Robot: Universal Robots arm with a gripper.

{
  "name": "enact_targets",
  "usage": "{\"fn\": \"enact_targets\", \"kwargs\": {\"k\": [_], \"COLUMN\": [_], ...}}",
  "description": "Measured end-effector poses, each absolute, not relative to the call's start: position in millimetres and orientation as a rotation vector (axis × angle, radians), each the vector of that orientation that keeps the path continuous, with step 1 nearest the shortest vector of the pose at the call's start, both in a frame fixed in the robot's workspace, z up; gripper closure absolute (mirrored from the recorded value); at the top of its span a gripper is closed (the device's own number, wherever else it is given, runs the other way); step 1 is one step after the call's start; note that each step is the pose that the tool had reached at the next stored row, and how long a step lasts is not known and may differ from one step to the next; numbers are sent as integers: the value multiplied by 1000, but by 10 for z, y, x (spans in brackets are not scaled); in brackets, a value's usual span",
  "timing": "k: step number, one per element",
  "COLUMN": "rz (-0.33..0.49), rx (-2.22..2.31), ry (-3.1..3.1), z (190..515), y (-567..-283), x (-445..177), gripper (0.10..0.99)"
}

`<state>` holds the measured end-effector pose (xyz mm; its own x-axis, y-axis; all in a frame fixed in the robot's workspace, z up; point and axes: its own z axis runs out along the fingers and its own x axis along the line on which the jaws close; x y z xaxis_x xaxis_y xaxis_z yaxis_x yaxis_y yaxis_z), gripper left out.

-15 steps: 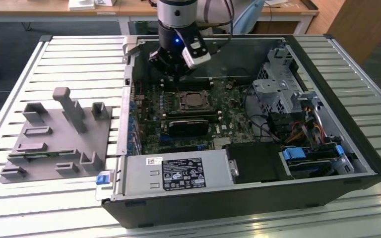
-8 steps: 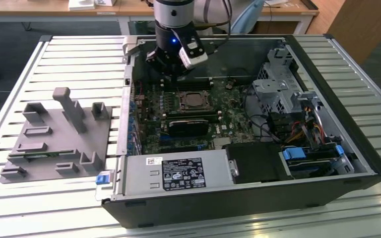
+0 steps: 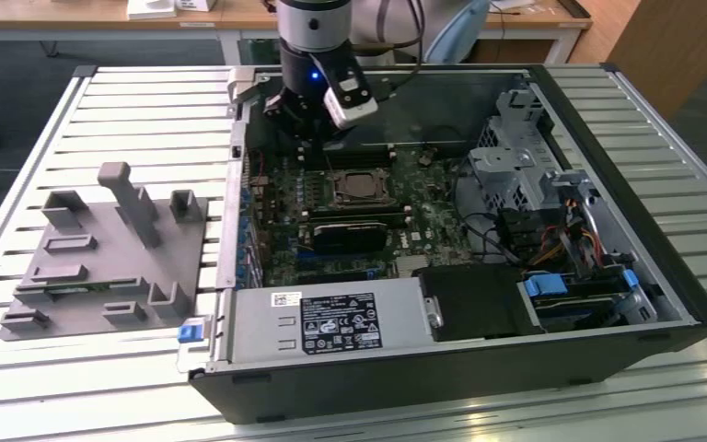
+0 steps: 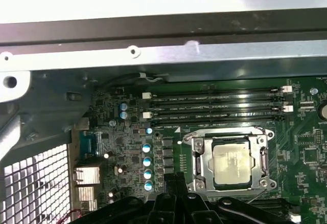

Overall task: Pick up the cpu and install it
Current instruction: 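Install the first cpu locking lever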

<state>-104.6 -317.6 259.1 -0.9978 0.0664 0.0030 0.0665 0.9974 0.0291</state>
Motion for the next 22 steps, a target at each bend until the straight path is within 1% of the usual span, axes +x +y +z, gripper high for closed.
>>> {"fn": "enact_targets", "kwargs": {"k": [6, 22], "rz": [-46, -46], "rx": [-105, -105], "ry": [-3137, -3137], "z": [2590, 2575], "y": [-3160, -2973], "x": [-1097, -1098], "gripper": [980, 980]}}
